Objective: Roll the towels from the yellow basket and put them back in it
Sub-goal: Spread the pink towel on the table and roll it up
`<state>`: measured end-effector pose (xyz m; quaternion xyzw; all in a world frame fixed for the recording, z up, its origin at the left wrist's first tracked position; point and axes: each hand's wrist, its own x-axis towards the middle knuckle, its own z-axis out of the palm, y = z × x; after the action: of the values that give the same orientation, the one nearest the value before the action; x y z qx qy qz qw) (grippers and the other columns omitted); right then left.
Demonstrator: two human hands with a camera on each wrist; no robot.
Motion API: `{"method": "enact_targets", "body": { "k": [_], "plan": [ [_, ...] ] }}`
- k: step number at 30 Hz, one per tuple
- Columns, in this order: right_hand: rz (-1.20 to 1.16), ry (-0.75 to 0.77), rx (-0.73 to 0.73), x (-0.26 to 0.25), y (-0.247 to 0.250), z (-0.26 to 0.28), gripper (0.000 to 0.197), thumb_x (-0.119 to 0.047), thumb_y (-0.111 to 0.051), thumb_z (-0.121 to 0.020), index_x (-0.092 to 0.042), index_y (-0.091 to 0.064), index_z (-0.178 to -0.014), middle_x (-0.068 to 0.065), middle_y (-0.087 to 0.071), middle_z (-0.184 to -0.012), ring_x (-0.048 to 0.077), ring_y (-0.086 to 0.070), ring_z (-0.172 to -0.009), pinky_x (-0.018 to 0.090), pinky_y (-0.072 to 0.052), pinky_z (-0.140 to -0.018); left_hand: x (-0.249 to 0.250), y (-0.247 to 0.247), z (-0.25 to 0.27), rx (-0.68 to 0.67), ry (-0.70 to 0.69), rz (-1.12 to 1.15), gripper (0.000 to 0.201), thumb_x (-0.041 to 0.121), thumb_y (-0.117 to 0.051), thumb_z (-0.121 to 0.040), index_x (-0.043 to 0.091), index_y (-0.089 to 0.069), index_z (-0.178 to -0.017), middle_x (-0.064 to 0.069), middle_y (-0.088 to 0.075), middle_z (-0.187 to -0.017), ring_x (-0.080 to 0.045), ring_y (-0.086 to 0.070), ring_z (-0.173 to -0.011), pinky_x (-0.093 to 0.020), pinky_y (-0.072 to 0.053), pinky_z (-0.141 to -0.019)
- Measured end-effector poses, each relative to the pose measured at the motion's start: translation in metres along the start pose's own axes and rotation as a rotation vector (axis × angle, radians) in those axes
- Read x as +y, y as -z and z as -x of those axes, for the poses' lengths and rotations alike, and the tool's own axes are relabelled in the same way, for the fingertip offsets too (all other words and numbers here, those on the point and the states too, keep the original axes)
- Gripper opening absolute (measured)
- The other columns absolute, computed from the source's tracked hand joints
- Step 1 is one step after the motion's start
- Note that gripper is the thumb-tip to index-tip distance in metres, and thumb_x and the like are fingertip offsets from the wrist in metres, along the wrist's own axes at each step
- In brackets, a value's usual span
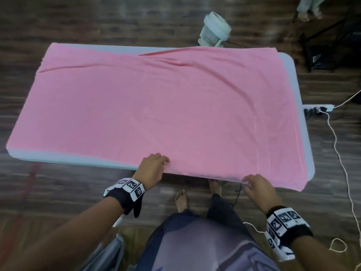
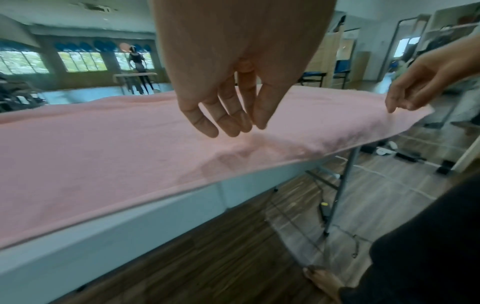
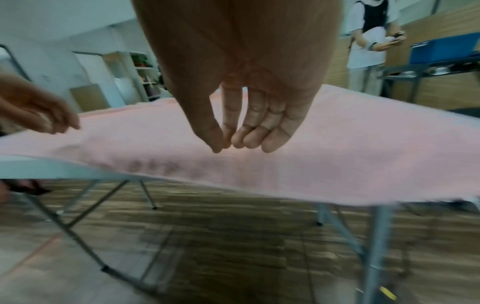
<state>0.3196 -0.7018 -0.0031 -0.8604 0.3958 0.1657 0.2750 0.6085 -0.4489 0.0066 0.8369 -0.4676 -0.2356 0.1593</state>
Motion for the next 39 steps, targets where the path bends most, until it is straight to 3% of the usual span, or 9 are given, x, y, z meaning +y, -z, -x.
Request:
{"method": "enact_targets", "body": {
  "k": [3,6,10,13,18,22,27,32,39],
  "plan": [
    [-0.034,0.187,-0.029,-0.068,-0.017,-0.019,0.023,-0.016,-0.063,-0.085,-0.017,-0.066,-0.108,0.0,-0.058,-0.098,0.022,-0.057,-0.098,0.034,-0.046,-0.085,-0.044,0.018,0.014,0.066,0.13,-0.061,0.033,-0.008,-0.063,-0.071,0.008,-0.066,-0.1,-0.01,-0.063,-0.093,-0.035,-0.058,-0.084,-0.043,-0.048,-0.071],
    [-0.038,0.342,-0.103,-0.128,-0.036,-0.039,0.03,-0.02,-0.06,-0.088,-0.018,-0.062,-0.118,0.003,-0.057,-0.114,0.021,-0.051,-0.11,0.034,-0.042,-0.096,-0.083,0.029,0.027,0.06,0.251,-0.084,0.034,-0.009,-0.061,-0.073,0.006,-0.065,-0.104,-0.012,-0.062,-0.099,-0.036,-0.056,-0.09,-0.043,-0.046,-0.074],
    [0.134,0.428,-0.172,-0.177,-0.053,-0.051,0.032,-0.024,-0.06,-0.089,-0.023,-0.055,-0.12,-0.001,-0.052,-0.118,0.021,-0.048,-0.111,0.033,-0.044,-0.089,-0.103,0.028,0.038,0.017,0.232,-0.067,0.038,-0.01,-0.059,-0.076,0.005,-0.061,-0.111,-0.011,-0.059,-0.107,-0.032,-0.05,-0.099,-0.04,-0.045,-0.08],
    [0.241,0.405,-0.155,-0.186,-0.055,-0.056,0.027,-0.012,-0.051,-0.089,-0.025,-0.055,-0.113,-0.004,-0.057,-0.113,0.02,-0.052,-0.103,0.032,-0.046,-0.08,-0.108,0.025,0.034,0.012,0.247,-0.086,0.034,-0.01,-0.055,-0.078,0.005,-0.062,-0.107,-0.011,-0.06,-0.102,-0.033,-0.051,-0.095,-0.043,-0.046,-0.077],
    [0.241,0.408,-0.23,-0.184,-0.045,-0.067,0.021,-0.017,-0.051,-0.087,-0.023,-0.061,-0.105,-0.004,-0.061,-0.105,0.02,-0.058,-0.096,0.03,-0.046,-0.077,-0.114,0.03,0.031,-0.022,0.283,-0.065,0.029,-0.008,-0.052,-0.079,0.005,-0.064,-0.102,-0.013,-0.062,-0.096,-0.033,-0.053,-0.096,-0.036,-0.039,-0.078],
    [0.293,0.516,-0.347,-0.183,-0.037,-0.065,0.012,-0.017,-0.052,-0.084,-0.026,-0.056,-0.089,-0.006,-0.059,-0.097,0.018,-0.058,-0.09,0.029,-0.046,-0.076,-0.108,0.031,0.061,-0.061,0.306,-0.029,0.021,-0.002,-0.051,-0.083,0.006,-0.064,-0.099,-0.012,-0.063,-0.098,-0.031,-0.053,-0.097,-0.036,-0.039,-0.08],
    [0.391,0.673,-0.455,-0.203,-0.031,-0.065,0.015,-0.027,-0.05,-0.087,-0.029,-0.058,-0.099,-0.012,-0.051,-0.095,0.015,-0.053,-0.092,0.03,-0.044,-0.076,-0.101,0.027,0.089,-0.037,0.39,0.075,0.032,0.001,-0.048,-0.089,0.006,-0.06,-0.118,-0.01,-0.061,-0.115,-0.029,-0.052,-0.107,-0.033,-0.036,-0.091],
    [0.326,0.765,-0.42,-0.294,-0.045,-0.078,0.018,-0.026,-0.047,-0.088,-0.031,-0.06,-0.1,-0.011,-0.059,-0.096,0.013,-0.054,-0.086,0.029,-0.044,-0.074,-0.144,0.053,0.113,0.101,0.519,0.119,0.028,0.003,-0.051,-0.088,0.009,-0.062,-0.112,-0.008,-0.063,-0.111,-0.028,-0.055,-0.105,-0.034,-0.041,-0.088],
    [0.27,0.807,-0.416,-0.469,-0.109,-0.094,0.017,-0.025,-0.048,-0.091,-0.027,-0.062,-0.101,-0.004,-0.06,-0.101,0.016,-0.057,-0.091,0.033,-0.048,-0.082,-0.282,0.13,0.137,0.099,0.714,0.015,0.028,0.01,-0.05,-0.091,0.016,-0.058,-0.117,-0.005,-0.06,-0.115,-0.025,-0.054,-0.109,-0.033,-0.041,-0.087]
  ]
}}
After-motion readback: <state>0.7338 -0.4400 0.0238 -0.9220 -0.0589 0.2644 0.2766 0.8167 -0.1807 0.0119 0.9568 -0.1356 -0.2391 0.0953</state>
